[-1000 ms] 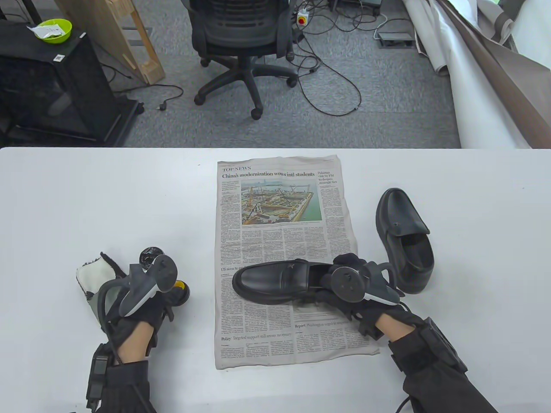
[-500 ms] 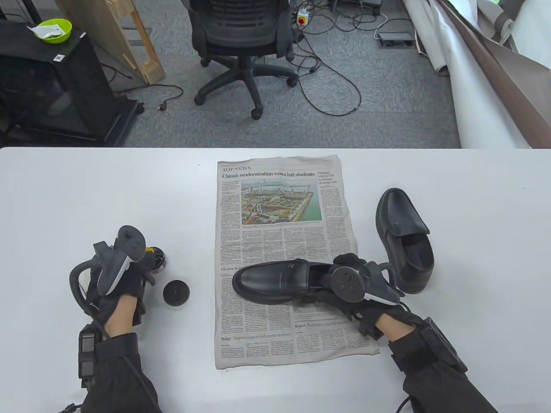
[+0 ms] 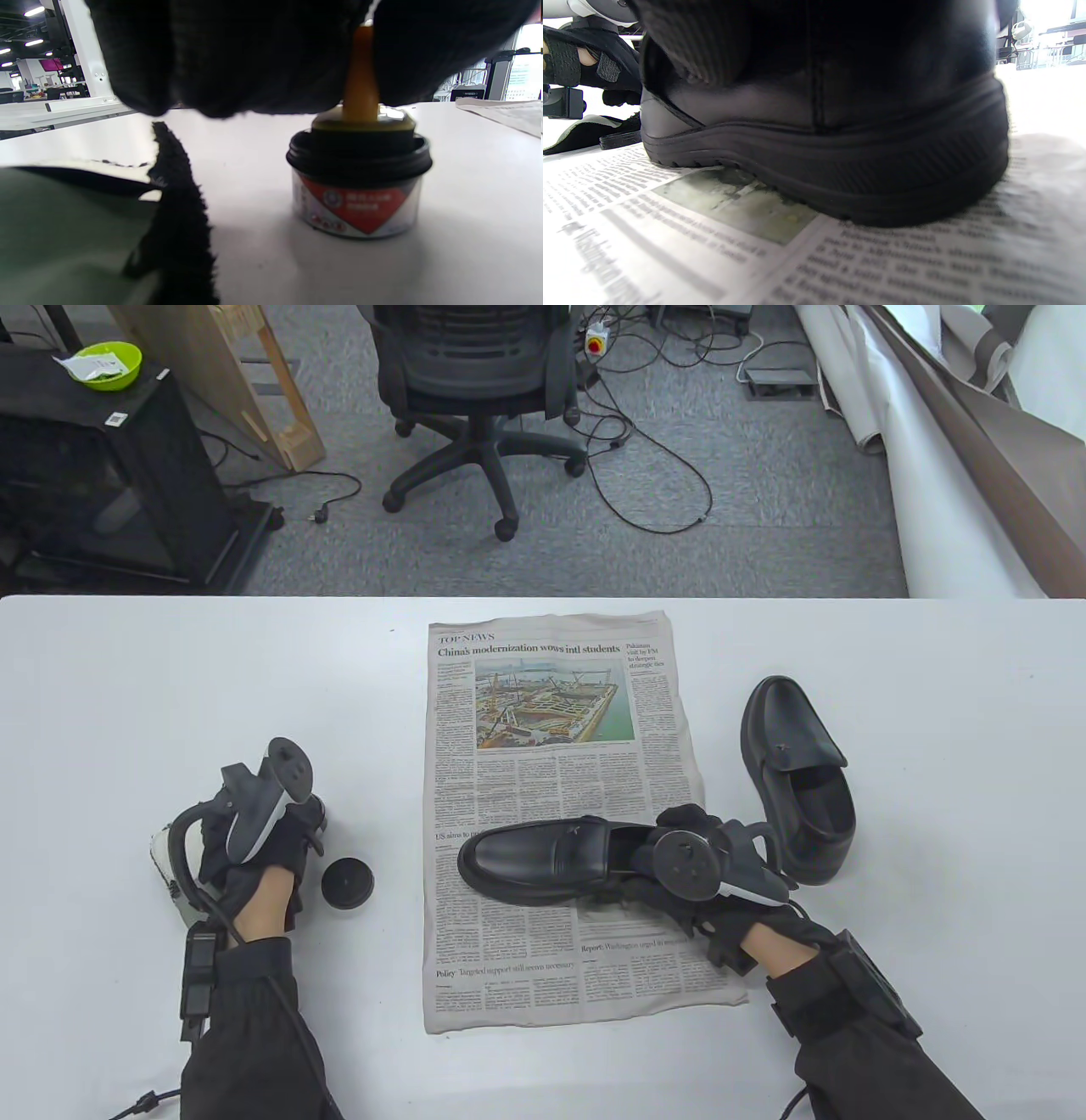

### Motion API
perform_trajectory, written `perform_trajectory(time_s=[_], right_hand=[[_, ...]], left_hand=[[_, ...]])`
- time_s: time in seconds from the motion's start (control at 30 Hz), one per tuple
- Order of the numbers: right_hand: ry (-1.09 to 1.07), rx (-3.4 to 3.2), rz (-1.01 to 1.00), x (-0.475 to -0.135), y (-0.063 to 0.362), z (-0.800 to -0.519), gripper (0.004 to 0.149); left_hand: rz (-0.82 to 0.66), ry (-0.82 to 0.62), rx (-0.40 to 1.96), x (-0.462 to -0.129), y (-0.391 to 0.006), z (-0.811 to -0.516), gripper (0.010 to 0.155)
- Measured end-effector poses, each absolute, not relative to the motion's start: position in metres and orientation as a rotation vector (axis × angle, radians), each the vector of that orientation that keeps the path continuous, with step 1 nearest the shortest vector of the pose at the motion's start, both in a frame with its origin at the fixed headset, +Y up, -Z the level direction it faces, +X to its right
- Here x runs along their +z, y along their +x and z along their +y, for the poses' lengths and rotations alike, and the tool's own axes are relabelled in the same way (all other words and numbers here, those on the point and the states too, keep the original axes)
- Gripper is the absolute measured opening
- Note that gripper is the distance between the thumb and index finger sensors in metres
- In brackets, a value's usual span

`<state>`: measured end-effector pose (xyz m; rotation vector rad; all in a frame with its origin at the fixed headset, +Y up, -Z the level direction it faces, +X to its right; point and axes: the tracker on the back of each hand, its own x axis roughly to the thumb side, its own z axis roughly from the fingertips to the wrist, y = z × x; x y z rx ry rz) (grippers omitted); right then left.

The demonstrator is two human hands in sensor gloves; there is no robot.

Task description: Dip and apply built-in sponge shoe polish on shoes

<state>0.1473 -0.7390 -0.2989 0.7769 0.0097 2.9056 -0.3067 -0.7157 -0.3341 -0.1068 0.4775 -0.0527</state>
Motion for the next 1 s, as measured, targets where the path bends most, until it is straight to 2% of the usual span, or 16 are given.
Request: perform_trajectory(time_s=[0.17, 0.37, 0.47, 0.6, 0.77, 0.87, 1.0], right_hand=[[0.774, 2.908, 0.009, -0.299, 0.147, -0.739, 0.041], [0.770, 2.913, 0.009, -0.299, 0.147, -0.739, 0.040], [0.768, 2.914, 0.010, -0.299, 0.147, -0.739, 0.041], [0.765, 2.916, 0.011, -0.298, 0.147, -0.739, 0.041], [0.764, 2.917, 0.011, -0.298, 0.147, -0.739, 0.041], [0.766, 2.917, 0.012, -0.298, 0.147, -0.739, 0.041], [0.766, 2.917, 0.011, -0.298, 0.146, -0.739, 0.041]], left_hand=[[0.438, -0.045, -0.040, -0.321, -0.296, -0.687, 0.045], [0.186, -0.042, 0.066, -0.306, -0.231, -0.663, 0.045], [0.025, -0.129, 0.069, -0.307, -0.185, -0.670, 0.045], [-0.074, -0.185, 0.114, -0.313, -0.142, -0.681, 0.045], [-0.053, -0.194, 0.006, -0.318, -0.114, -0.694, 0.045], [-0.062, -0.191, -0.091, -0.320, -0.106, -0.704, 0.046], [-0.045, -0.145, -0.107, -0.315, -0.104, -0.706, 0.050]])
